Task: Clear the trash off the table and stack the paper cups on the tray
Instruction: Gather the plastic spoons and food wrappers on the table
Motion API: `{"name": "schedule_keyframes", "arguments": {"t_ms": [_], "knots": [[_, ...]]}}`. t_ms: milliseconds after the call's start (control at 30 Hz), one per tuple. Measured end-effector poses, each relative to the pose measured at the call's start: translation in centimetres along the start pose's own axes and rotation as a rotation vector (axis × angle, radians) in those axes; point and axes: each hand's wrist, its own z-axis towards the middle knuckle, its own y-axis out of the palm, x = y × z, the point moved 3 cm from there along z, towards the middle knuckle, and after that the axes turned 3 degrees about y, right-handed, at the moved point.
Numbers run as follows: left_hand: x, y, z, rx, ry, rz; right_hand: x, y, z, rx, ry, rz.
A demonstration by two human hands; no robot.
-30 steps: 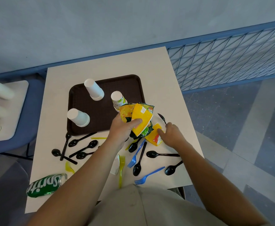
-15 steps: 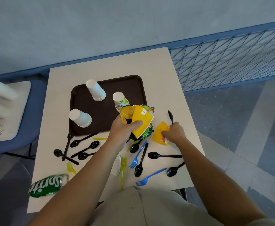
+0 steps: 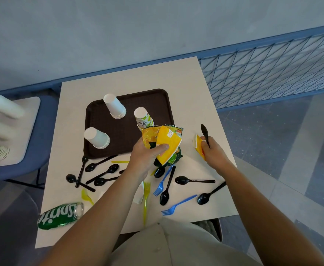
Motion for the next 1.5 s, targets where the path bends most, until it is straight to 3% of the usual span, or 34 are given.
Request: {"name": "schedule_keyframes", "arguments": {"t_ms": [367, 733, 1033, 1300, 1500], "knots": [[-1.6, -1.3, -4.9, -0.062, 0.034, 0.03, 2.3, 1.2, -8.0, -0.041, -0.107, -0.049], [-7.3, -5.9, -16.7, -0.079, 0.091, -0.02, 5.7, 5.5, -19.9, -0.023, -0.219, -0.208], [-14.4, -4.7, -24.3, -0.081, 0.016, -0.007, 13.6, 5.8, -26.5, -0.08, -0.039, -0.304], [-18.4, 1.7, -26.3, -0.109, -0.09, 0.099, 22.8, 2.1, -27.7, -0.123, 0.216, -0.182], [-23.4, 8.3, -26.6, -0.03, -0.293, 0.184, 27.8, -0.4, -26.2, -0.194, 0.352, -0.151]]}}
